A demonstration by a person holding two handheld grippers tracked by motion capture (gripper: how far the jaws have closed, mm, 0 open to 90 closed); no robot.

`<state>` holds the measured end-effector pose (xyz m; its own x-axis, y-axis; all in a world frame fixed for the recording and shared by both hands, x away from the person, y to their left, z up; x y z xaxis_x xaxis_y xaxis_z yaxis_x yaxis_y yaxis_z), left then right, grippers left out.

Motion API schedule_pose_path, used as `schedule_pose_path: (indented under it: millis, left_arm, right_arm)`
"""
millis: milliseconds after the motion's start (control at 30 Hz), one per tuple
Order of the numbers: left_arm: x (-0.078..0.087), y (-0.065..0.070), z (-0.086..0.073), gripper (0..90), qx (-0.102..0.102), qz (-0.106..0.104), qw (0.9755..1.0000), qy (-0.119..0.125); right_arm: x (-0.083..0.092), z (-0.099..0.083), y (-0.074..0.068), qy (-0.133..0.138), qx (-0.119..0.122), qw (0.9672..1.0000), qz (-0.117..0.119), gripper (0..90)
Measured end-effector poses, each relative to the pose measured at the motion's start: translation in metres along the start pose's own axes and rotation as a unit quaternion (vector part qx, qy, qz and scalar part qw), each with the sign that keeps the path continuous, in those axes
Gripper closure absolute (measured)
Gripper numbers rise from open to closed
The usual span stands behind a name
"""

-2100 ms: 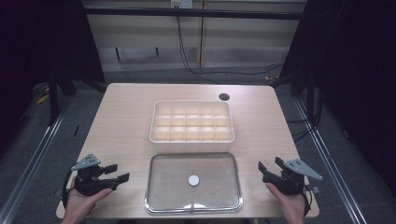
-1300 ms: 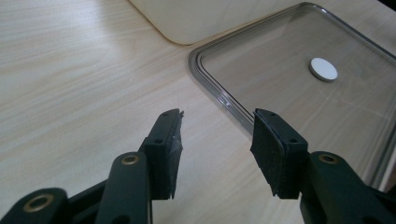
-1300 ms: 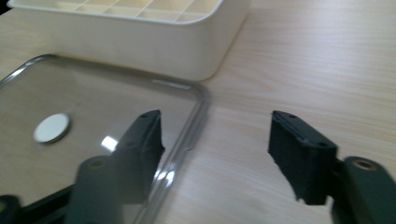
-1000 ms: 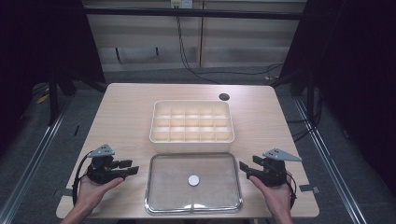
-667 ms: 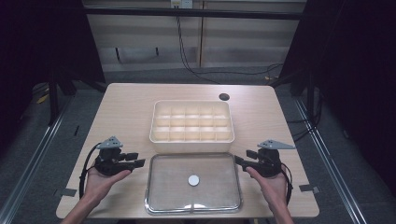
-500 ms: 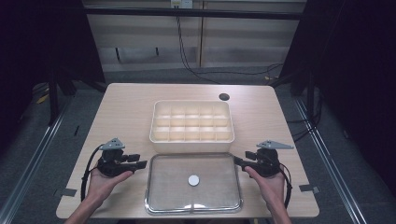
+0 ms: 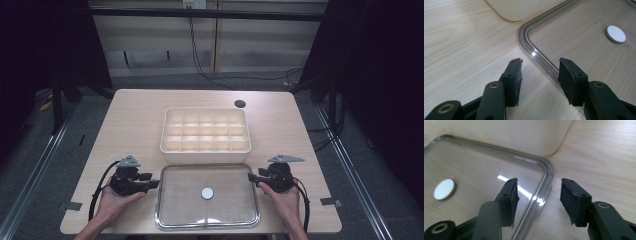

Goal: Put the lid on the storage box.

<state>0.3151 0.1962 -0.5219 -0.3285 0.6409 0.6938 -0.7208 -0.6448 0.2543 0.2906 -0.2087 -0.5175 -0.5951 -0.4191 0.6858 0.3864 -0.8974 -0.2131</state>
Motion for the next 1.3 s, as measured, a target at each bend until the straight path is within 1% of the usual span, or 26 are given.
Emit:
schedule_pose_path:
  millis: [33, 67, 100, 200, 333, 400, 467, 533, 600, 633, 667, 700, 733, 767, 800, 900, 933, 1000, 1033, 1067, 1100, 1133, 1167, 1200, 1267, 1300]
  left_arm:
    - [-0.001, 0.001, 0.000, 54.6, 0.002, -0.001, 1.0000, 0.000]
    - [-0.004, 0.003, -0.002, 54.6, 0.000, -0.004, 1.0000, -0.007]
    - [-0.005, 0.003, -0.003, 54.6, -0.003, -0.002, 0.9999, -0.011]
    - [-0.008, 0.004, -0.006, 54.6, 0.000, -0.004, 0.9999, -0.010]
    - [-0.007, 0.002, -0.007, 53.7, 0.011, -0.009, 0.9999, -0.006]
    - [-0.008, 0.003, -0.007, 53.1, 0.009, -0.009, 0.9999, -0.007]
    - [-0.009, 0.006, -0.007, 52.9, 0.008, -0.014, 0.9998, -0.007]
    - [-0.011, 0.009, -0.006, 52.9, 0.005, -0.017, 0.9998, -0.008]
    - [-0.013, 0.010, -0.005, 53.1, 0.003, -0.019, 0.9998, -0.007]
    - [-0.013, 0.010, -0.005, 53.4, 0.003, -0.019, 0.9998, -0.007]
    - [-0.013, 0.011, -0.004, 53.4, -0.001, -0.021, 0.9998, -0.008]
    - [-0.014, 0.011, -0.004, 54.2, -0.002, -0.019, 0.9998, -0.008]
    - [-0.016, 0.012, -0.003, 55.5, -0.007, -0.020, 0.9997, -0.010]
    - [-0.016, 0.012, -0.003, 55.6, -0.007, -0.020, 0.9997, -0.010]
    - [-0.017, 0.014, -0.002, 55.7, -0.006, -0.022, 0.9997, -0.008]
    - [-0.017, 0.014, -0.002, 55.9, -0.010, -0.018, 0.9997, -0.011]
    - [-0.017, 0.014, -0.002, 56.1, -0.006, -0.018, 0.9998, -0.010]
    - [-0.017, 0.013, -0.002, 57.7, -0.007, -0.019, 0.9998, -0.009]
    - [-0.017, 0.013, -0.002, 57.7, -0.003, -0.019, 0.9998, -0.009]
    - [-0.017, 0.013, -0.002, 57.8, -0.001, -0.023, 0.9997, -0.008]
    - [-0.017, 0.013, -0.002, 57.9, -0.001, -0.023, 0.9997, -0.008]
    - [-0.017, 0.013, -0.002, 57.9, -0.002, -0.022, 0.9997, -0.009]
    - [-0.017, 0.013, -0.002, 58.0, -0.003, -0.021, 0.9997, -0.008]
    - [-0.017, 0.014, -0.002, 57.9, -0.009, -0.018, 0.9998, -0.009]
    - [-0.017, 0.013, -0.002, 57.9, -0.008, -0.020, 0.9997, -0.008]
    - [-0.017, 0.013, -0.002, 58.2, -0.008, -0.020, 0.9997, -0.008]
  right_arm:
    - [-0.002, -0.002, 0.001, -0.003, -0.002, 1.0000, 0.001, 48.0]
    - [-0.004, -0.004, 0.001, -0.002, -0.003, 1.0000, 0.001, 47.8]
    - [-0.005, -0.005, 0.000, -0.006, -0.005, 1.0000, 0.001, 47.3]
    - [-0.008, -0.007, -0.003, -0.012, 0.001, 0.9999, -0.001, 45.8]
    - [-0.011, -0.007, -0.002, -0.015, 0.001, 0.9999, -0.005, 44.3]
    - [-0.013, -0.009, -0.002, -0.021, 0.000, 0.9997, -0.008, 43.3]
    - [-0.015, -0.010, -0.004, -0.026, 0.006, 0.9996, -0.011, 43.1]
    - [-0.016, -0.009, -0.006, -0.025, 0.009, 0.9996, -0.010, 43.2]
    - [-0.016, -0.010, -0.007, -0.024, 0.009, 0.9996, -0.009, 43.9]
    - [-0.017, -0.009, -0.007, -0.021, 0.013, 0.9997, -0.008, 44.5]
    - [-0.017, -0.009, -0.007, -0.021, 0.013, 0.9997, -0.008, 44.5]
    - [-0.017, -0.009, -0.008, -0.023, 0.007, 0.9997, -0.006, 45.6]
    - [-0.018, -0.009, -0.009, -0.019, 0.006, 0.9998, -0.003, 46.2]
    - [-0.018, -0.009, -0.009, -0.019, 0.006, 0.9998, -0.003, 46.2]
    - [-0.018, -0.009, -0.010, -0.019, -0.001, 0.9998, 0.002, 46.7]
    - [-0.018, -0.009, -0.009, -0.016, -0.003, 0.9999, 0.000, 48.5]
    - [-0.018, -0.009, -0.008, -0.015, -0.012, 0.9998, 0.001, 50.1]
    - [-0.018, -0.009, -0.007, -0.014, -0.015, 0.9998, 0.001, 50.7]
    - [-0.018, -0.009, -0.007, -0.011, -0.017, 0.9998, 0.002, 51.5]
    - [-0.017, -0.009, -0.005, -0.010, -0.036, 0.9993, 0.005, 54.5]
    - [-0.017, -0.009, -0.005, -0.010, -0.036, 0.9993, 0.005, 54.5]
    - [-0.017, -0.009, -0.004, -0.008, -0.042, 0.9990, 0.010, 55.5]
    - [-0.016, -0.009, 0.000, -0.005, -0.070, 0.9973, 0.021, 58.8]
    - [-0.016, -0.009, 0.001, -0.003, -0.079, 0.9965, 0.026, 60.1]
    - [-0.016, -0.010, 0.004, -0.001, -0.090, 0.9954, 0.031, 61.8]
    - [-0.016, -0.010, 0.004, -0.001, -0.090, 0.9954, 0.031, 61.8]
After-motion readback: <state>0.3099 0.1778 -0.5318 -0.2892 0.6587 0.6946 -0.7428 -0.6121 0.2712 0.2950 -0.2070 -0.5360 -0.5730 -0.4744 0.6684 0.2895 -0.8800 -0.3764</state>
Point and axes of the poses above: each handheld gripper's, and its own axes: x roughly backward along the jaws, z roughly out of its top, y roughly to its right, the point moved 5 cm from there along -x, roughly forward along the jaws, and after that the axes turned 1 degree about -z, right-handed, at the moved point
